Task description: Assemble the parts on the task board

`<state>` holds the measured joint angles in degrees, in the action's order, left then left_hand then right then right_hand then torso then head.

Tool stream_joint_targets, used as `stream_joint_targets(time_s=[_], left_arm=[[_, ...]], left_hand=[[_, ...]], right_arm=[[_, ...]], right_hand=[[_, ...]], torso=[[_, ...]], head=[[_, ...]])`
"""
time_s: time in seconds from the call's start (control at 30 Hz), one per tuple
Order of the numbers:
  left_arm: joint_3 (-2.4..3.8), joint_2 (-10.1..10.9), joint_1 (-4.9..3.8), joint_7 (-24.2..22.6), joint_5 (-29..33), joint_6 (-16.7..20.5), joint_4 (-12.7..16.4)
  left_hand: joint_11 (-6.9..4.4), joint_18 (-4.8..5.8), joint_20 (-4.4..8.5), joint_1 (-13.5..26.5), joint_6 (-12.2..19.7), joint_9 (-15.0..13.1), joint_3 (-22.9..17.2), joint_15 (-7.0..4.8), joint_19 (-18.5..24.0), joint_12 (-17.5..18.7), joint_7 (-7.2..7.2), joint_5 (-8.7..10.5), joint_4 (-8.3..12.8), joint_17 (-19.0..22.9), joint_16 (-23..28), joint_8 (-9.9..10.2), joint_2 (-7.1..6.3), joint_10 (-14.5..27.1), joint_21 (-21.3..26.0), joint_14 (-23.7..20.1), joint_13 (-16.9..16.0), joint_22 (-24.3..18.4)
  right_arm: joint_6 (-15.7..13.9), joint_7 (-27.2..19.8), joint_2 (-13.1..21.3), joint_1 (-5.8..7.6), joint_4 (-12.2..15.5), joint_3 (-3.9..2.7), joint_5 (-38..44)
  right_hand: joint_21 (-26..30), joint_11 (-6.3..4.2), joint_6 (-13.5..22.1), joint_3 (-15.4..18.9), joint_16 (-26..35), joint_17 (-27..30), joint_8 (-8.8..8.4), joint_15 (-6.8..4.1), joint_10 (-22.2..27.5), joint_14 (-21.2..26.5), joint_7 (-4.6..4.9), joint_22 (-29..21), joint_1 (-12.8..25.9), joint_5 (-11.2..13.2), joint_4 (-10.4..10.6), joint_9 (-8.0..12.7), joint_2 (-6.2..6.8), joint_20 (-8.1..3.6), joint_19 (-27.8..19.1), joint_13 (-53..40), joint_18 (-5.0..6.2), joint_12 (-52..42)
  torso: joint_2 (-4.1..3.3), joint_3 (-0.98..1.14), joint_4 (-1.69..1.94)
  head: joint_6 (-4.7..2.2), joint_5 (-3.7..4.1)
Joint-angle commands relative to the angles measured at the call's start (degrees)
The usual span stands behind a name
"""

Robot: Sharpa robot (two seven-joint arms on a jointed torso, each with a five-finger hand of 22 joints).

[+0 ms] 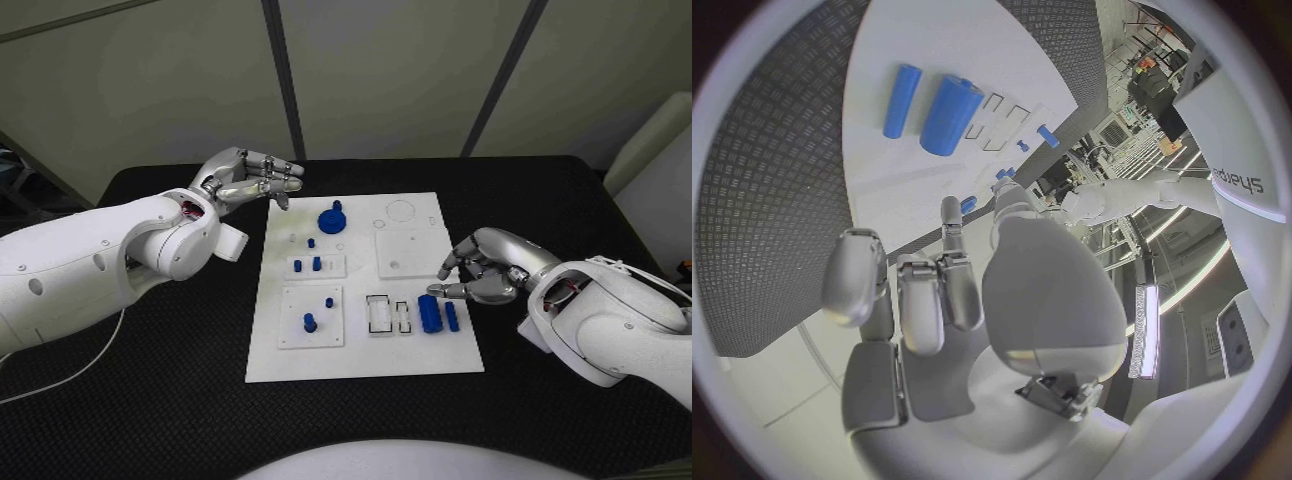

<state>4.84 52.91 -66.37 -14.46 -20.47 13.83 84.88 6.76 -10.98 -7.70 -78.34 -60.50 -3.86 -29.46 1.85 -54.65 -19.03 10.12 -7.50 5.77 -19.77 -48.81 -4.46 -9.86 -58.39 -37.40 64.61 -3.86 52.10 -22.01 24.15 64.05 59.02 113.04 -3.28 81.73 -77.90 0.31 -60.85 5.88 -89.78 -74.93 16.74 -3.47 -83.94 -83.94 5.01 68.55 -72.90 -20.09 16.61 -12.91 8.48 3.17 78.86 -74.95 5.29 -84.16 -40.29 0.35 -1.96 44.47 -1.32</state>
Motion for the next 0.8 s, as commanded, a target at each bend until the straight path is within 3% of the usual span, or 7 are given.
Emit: stream_joint_targets(time_s=[0.03, 0.43, 0.8], left_arm=[[0.02, 0.1, -0.03, -0.1, 0.1, -0.3, 0.2], [0.00, 0.3, 0.07, -0.1, 0.1, -0.3, 0.3], [0.00, 0.4, 0.16, -0.1, 0.1, -0.4, 0.3]], left_hand=[[-0.11, 0.57, 0.09, 0.2, -0.4, 0.0, 0.2, 0.08, 0.4, -0.3, 0.08, 0.11, 0.1, 0.1, 0.4, -0.1, 0.51, 0.3, 0.3, -0.3, 0.0, 0.0], [-0.11, 0.57, 0.09, 0.2, -0.4, 0.0, 0.2, 0.08, 0.4, -0.3, 0.08, 0.11, 0.1, 0.1, 0.4, -0.1, 0.51, 0.3, 0.3, -0.3, 0.0, 0.0], [-0.13, 0.58, 0.08, 0.2, -0.4, 0.0, 0.3, 0.09, 0.5, -0.4, 0.06, 0.12, 0.1, 0.1, 0.4, -0.1, 0.51, 0.3, 0.3, -0.3, 0.0, 0.1]], right_arm=[[2.0, 5.1, 0.1, -0.16, 0.4, 0.05, 4.6], [5.5, 8.1, -0.7, -1.76, 0.2, 0.39, 8.4], [6.2, 8.9, -2.4, -3.06, -0.7, 0.45, 10.2]], right_hand=[[-0.3, 0.23, 0.4, 0.8, -0.2, -15.1, 0.41, 0.30, -2.2, -6.1, -0.11, 0.3, 0.5, -0.2, 0.1, -0.3, -0.50, -0.04, 0.5, -8.4, -0.94, -0.4], [-0.5, 0.07, 0.5, 2.6, -0.2, -15.1, 1.49, 0.20, -2.1, -6.1, -0.33, 0.7, 1.6, -0.3, 0.2, -1.1, -0.41, -0.11, 0.6, -8.5, -1.01, -0.4], [-0.4, 0.04, 0.6, 2.9, -0.2, -15.1, 1.72, 0.17, -2.0, -6.1, -0.36, 0.5, 1.8, -0.2, 0.2, -1.3, -0.35, -0.12, 0.6, -8.4, -0.98, -0.2]], torso=[[-0.02, -0.02, 0.08], [0.03, -0.04, 0.03], [0.01, -0.06, 0.09]], head=[[0.12, 0.33], [0.40, 0.55], [0.53, 0.51]])
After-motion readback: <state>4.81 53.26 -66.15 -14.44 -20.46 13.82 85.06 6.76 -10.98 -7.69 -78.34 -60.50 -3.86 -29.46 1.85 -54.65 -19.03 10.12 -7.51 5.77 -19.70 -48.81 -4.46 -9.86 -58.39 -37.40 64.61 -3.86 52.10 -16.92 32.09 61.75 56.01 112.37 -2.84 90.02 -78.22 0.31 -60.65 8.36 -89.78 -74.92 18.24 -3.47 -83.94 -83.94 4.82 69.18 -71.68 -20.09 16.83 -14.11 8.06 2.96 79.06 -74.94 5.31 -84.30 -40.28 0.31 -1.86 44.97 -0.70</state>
